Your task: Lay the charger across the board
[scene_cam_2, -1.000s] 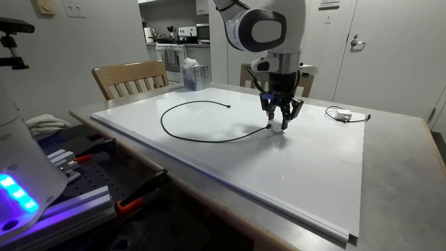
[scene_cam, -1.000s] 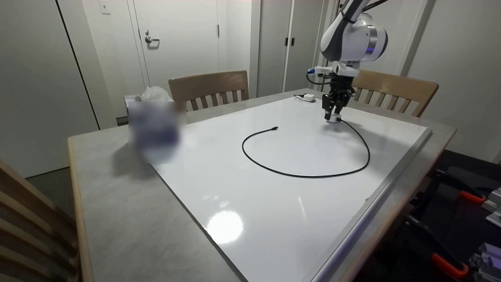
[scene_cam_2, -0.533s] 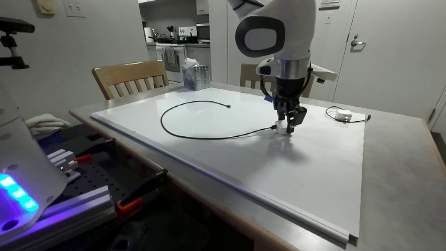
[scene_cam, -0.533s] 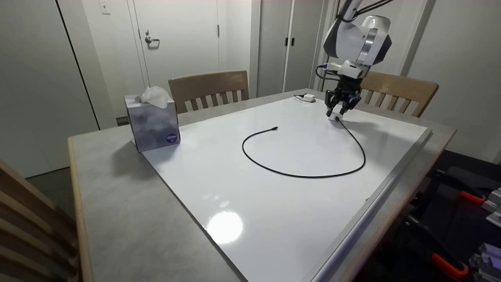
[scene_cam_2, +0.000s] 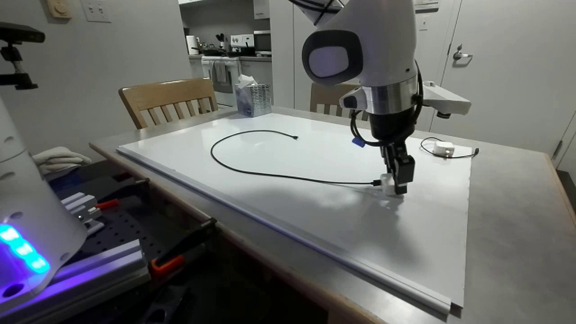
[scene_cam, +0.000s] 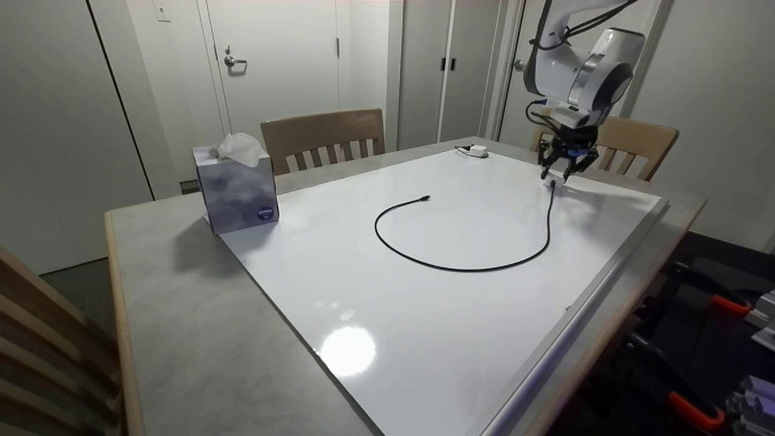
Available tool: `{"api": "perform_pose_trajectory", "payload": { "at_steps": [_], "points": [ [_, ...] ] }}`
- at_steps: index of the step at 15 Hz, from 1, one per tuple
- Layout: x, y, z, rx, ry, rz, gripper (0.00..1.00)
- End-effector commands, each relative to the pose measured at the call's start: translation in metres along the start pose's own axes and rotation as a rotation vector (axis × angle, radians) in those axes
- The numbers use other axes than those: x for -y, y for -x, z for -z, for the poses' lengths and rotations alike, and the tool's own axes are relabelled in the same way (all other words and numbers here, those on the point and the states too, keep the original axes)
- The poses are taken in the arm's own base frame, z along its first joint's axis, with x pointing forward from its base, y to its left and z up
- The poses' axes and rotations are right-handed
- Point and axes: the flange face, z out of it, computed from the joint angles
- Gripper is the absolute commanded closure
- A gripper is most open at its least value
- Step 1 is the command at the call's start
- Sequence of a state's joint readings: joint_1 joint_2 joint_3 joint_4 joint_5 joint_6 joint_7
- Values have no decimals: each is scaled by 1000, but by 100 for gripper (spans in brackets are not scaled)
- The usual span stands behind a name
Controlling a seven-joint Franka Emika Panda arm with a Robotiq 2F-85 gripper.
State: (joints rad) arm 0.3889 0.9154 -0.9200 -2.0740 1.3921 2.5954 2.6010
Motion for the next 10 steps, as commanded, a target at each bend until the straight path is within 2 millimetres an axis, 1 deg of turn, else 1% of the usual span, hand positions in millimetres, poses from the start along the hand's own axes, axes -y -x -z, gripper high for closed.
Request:
{"api": "perform_pose_trajectory", "payload": {
  "at_steps": [1, 2, 3, 5, 6, 7, 8, 9, 10],
  "points": [
    [32, -18, -11, -7, -118, -4, 68],
    [33, -19, -11, -17, -128, 4, 37],
    [32, -19, -11, -26, -129, 12, 23],
    [30, -23, -16, -72, -127, 29, 12],
    [30, -20, -12, -73, -126, 33, 3],
    [28, -19, -12, -83, -125, 41, 0],
    [29, -19, -9, -93, -126, 43, 0],
    [26, -19, -6, -108, -119, 52, 0],
    [18, -19, -4, -130, -108, 72, 0]
  ]
}}
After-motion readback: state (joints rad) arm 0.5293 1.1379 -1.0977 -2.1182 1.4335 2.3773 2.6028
